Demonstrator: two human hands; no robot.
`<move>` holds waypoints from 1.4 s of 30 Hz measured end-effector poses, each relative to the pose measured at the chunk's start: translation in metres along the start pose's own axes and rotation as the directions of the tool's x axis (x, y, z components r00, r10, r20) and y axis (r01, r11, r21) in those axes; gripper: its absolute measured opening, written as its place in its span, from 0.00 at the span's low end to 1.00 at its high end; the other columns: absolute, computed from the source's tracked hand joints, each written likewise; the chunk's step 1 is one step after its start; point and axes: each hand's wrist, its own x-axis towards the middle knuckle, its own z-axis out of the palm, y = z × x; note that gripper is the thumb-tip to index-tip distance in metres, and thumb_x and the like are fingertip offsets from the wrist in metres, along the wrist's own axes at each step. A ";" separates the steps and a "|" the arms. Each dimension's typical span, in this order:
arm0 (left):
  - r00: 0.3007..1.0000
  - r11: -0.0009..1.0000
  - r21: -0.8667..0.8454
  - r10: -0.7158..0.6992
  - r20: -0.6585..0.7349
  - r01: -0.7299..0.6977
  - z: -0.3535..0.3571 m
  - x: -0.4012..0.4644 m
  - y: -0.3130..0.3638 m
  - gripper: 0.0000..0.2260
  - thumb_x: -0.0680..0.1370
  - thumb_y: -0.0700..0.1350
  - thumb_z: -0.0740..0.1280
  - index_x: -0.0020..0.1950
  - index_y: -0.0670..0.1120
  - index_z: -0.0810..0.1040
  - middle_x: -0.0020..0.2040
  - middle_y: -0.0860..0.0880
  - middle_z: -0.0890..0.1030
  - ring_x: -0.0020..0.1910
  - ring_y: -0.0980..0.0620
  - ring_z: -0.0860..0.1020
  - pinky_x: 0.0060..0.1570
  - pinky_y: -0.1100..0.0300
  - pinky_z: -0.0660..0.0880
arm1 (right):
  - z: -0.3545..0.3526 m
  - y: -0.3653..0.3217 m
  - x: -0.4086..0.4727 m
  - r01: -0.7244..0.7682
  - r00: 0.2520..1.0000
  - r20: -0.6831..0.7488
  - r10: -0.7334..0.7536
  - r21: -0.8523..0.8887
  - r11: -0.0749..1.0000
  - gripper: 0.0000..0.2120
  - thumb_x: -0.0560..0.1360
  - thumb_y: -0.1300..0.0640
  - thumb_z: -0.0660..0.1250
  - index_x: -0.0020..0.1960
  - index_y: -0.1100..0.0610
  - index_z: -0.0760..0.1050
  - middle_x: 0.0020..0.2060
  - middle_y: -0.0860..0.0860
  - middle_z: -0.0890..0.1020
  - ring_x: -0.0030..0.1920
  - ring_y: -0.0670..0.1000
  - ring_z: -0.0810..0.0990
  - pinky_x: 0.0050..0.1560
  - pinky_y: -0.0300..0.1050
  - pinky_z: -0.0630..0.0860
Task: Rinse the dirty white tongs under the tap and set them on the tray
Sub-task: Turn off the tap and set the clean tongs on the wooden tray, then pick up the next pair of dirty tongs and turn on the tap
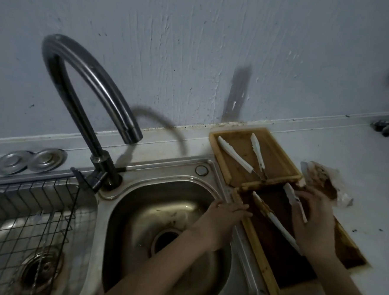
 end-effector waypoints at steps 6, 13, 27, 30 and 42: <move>0.998 0.999 0.009 -0.048 0.036 0.048 0.002 -0.012 0.021 0.37 0.73 0.32 0.62 0.78 0.50 0.53 0.79 0.49 0.54 0.78 0.52 0.51 0.74 0.47 0.47 | -0.008 0.001 -0.037 -0.186 0.944 0.249 0.218 -0.147 0.971 0.17 0.75 0.53 0.65 0.63 0.54 0.72 0.71 0.56 0.66 0.71 0.56 0.64 0.68 0.54 0.67; 0.995 0.996 -0.022 -0.086 0.052 0.087 -0.002 -0.017 0.029 0.36 0.74 0.32 0.61 0.78 0.49 0.52 0.79 0.48 0.55 0.77 0.48 0.54 0.73 0.43 0.53 | -0.005 0.005 -0.036 -0.192 0.914 0.283 0.292 -0.333 0.923 0.13 0.73 0.49 0.67 0.55 0.55 0.76 0.57 0.57 0.73 0.58 0.58 0.72 0.55 0.51 0.75; 0.914 0.866 -0.494 -0.262 -0.309 0.081 -0.037 -0.029 0.023 0.21 0.80 0.41 0.56 0.74 0.50 0.62 0.65 0.48 0.76 0.60 0.47 0.77 0.58 0.54 0.74 | -0.025 -0.032 -0.024 0.073 0.997 0.020 -0.075 0.074 0.995 0.07 0.75 0.54 0.65 0.42 0.56 0.72 0.40 0.55 0.76 0.44 0.54 0.74 0.43 0.47 0.68; 0.817 0.786 -0.617 -0.380 -0.434 0.039 -0.053 -0.041 0.009 0.15 0.81 0.40 0.56 0.67 0.48 0.69 0.57 0.51 0.78 0.51 0.56 0.77 0.50 0.67 0.71 | -0.033 -0.072 -0.026 -0.028 0.986 0.166 -0.028 0.324 0.946 0.08 0.76 0.50 0.62 0.44 0.54 0.73 0.37 0.53 0.78 0.37 0.53 0.78 0.36 0.48 0.75; 0.210 0.654 -0.753 -0.748 -0.630 0.073 -0.046 -0.138 -0.086 0.05 0.79 0.38 0.61 0.51 0.47 0.73 0.42 0.51 0.78 0.40 0.57 0.77 0.43 0.67 0.72 | 0.049 -0.160 -0.067 -0.869 0.411 0.911 -0.047 0.407 0.281 0.11 0.81 0.56 0.55 0.43 0.57 0.72 0.35 0.58 0.81 0.31 0.54 0.81 0.34 0.46 0.77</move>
